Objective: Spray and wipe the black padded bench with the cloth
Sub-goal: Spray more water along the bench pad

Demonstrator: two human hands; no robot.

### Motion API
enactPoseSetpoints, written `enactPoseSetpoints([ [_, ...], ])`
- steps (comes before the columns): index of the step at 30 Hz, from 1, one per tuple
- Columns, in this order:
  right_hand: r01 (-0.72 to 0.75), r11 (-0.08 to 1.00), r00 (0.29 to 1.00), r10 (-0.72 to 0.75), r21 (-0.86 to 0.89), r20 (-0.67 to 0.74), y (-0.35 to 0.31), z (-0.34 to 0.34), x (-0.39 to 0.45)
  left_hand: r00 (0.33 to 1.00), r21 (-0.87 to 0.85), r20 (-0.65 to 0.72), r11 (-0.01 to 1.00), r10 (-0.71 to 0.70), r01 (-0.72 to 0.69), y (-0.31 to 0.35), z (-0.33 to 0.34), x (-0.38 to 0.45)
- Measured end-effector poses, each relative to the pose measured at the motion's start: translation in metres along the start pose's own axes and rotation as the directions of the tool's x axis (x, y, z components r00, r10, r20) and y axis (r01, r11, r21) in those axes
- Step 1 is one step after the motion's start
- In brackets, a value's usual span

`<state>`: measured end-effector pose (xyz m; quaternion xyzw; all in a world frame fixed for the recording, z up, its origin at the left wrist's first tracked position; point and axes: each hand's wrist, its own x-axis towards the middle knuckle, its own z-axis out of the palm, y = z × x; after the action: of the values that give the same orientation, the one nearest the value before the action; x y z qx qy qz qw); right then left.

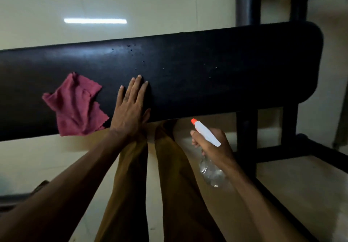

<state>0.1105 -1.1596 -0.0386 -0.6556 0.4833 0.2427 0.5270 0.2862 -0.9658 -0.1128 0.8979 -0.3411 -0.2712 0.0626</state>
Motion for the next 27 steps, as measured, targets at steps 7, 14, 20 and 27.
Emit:
enactPoseSetpoints([
  [7,0.118,0.975,0.983,-0.086,-0.191,0.165,-0.028,0.049,-0.010,0.995,-0.091,-0.034,0.992,-0.091,0.087,-0.040,0.003,-0.028],
  [14,0.171,0.946,0.982,-0.142,-0.275,0.121,-0.056,0.097,-0.014,0.981,-0.164,-0.066,0.972,-0.183,0.170,-0.073,0.006,-0.053],
  [20,0.206,0.940,0.979,-0.195,-0.272,0.067,-0.086,0.120,-0.012,0.979,-0.191,-0.081,0.966,-0.190,0.171,-0.096,0.002,-0.063],
  [27,0.185,0.958,0.977,-0.204,-0.221,-0.066,-0.109,0.135,0.004,0.988,-0.175,-0.090,0.978,-0.129,0.112,-0.104,0.000,-0.060],
])
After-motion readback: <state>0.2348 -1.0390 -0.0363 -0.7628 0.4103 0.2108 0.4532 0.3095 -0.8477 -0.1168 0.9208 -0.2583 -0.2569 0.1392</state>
